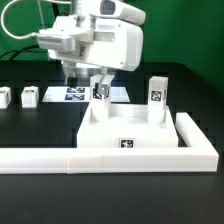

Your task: Assemble square table

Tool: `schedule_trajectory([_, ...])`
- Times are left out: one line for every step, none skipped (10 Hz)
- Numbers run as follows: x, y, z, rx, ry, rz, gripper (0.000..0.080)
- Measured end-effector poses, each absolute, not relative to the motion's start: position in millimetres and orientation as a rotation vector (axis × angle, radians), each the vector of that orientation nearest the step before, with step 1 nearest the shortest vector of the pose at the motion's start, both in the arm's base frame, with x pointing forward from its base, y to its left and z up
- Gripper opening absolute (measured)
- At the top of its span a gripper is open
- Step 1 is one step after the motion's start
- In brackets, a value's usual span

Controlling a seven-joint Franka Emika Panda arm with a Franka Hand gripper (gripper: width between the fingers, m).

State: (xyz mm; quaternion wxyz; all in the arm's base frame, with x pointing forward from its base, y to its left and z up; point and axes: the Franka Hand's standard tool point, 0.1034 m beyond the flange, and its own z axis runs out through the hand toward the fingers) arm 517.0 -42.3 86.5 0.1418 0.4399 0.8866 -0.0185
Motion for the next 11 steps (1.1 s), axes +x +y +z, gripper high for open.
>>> schedule_trajectory([517, -54, 91.6, 1.326, 2.523, -0.051, 0.0648])
schedule_trajectory([512, -67, 93.8, 1.402, 2.482, -0.049, 0.0648])
schedule_trajectory([508, -77, 92.4, 1.488, 2.436, -0.042, 0.0648])
schedule_trajectory([504, -87, 90.9, 1.566, 2.388, -0.026, 0.0648])
schedule_trajectory([498, -92, 86.3, 1.701, 2.305, -0.005, 0.0648])
schedule_trajectory([497, -90, 83.6, 1.777, 2.259, -0.003, 0.0648])
schedule_trajectory([498, -90, 84.2, 1.817, 2.227, 0.007, 0.0648])
schedule_trajectory([498, -90, 84.1, 1.922, 2.142, 0.028, 0.0648])
schedule_trajectory([498, -90, 84.0, 1.999, 2.075, 0.043, 0.0648])
schedule_trajectory([498, -90, 82.9, 2.102, 1.975, 0.074, 0.0648])
schedule_trajectory([494, -94, 79.2, 2.25, 1.813, 0.123, 0.0648])
